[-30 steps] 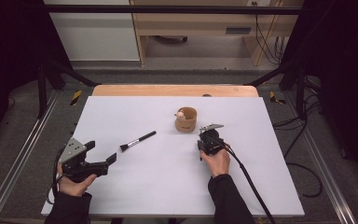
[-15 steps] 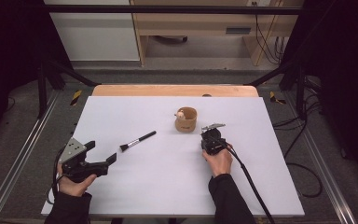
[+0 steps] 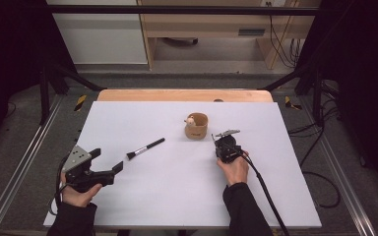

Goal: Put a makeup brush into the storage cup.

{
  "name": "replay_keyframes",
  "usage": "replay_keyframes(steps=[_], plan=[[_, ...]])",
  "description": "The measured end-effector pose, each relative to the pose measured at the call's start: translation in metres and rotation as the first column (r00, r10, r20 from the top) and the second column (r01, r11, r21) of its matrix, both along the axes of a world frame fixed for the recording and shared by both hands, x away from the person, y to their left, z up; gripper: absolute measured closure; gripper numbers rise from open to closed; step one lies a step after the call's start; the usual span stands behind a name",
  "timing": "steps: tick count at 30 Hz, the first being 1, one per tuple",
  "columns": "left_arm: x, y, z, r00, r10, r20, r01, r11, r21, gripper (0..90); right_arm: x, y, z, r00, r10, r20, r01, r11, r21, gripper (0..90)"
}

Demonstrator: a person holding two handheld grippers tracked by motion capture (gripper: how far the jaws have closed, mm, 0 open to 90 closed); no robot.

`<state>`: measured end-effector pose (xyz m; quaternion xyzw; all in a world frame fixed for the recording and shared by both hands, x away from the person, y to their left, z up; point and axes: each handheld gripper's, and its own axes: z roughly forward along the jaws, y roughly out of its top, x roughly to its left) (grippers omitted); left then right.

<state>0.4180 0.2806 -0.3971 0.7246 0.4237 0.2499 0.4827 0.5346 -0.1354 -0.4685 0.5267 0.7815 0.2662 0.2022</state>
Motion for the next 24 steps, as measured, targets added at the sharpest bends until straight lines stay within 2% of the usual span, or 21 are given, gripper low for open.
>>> replay_keyframes(steps=[12, 16, 20, 22, 24], plan=[[0.000, 0.000, 0.000, 1.0000, -0.003, 0.000, 0.003, 1.0000, -0.001, 5.8, 0.001, -0.005, 0.001, 0.9998, 0.017, -0.010, -0.017, 0.9998, -0.004, 83.8], [0.000, 0.001, 0.000, 1.0000, -0.004, 0.001, 0.004, 1.0000, -0.001, 5.9, 0.001, -0.007, 0.004, 0.9998, 0.020, -0.003, -0.020, 0.9998, 0.006, 72.7], [0.000, 0.000, 0.000, 1.0000, -0.006, 0.000, 0.006, 1.0000, 0.000, 5.9, 0.001, -0.009, 0.009, 0.9995, 0.032, 0.006, -0.032, 0.9991, 0.026, 67.9], [0.000, 0.000, 0.000, 1.0000, -0.008, -0.001, 0.008, 1.0000, 0.000, 5.9, 0.002, -0.011, 0.013, 0.9991, 0.043, -0.006, -0.042, 0.9982, 0.042, 65.8], [0.000, 0.000, 0.000, 1.0000, -0.010, 0.000, 0.010, 1.0000, 0.000, 5.9, 0.004, -0.014, 0.016, 0.9983, 0.053, -0.025, -0.052, 0.9980, 0.037, 64.8]])
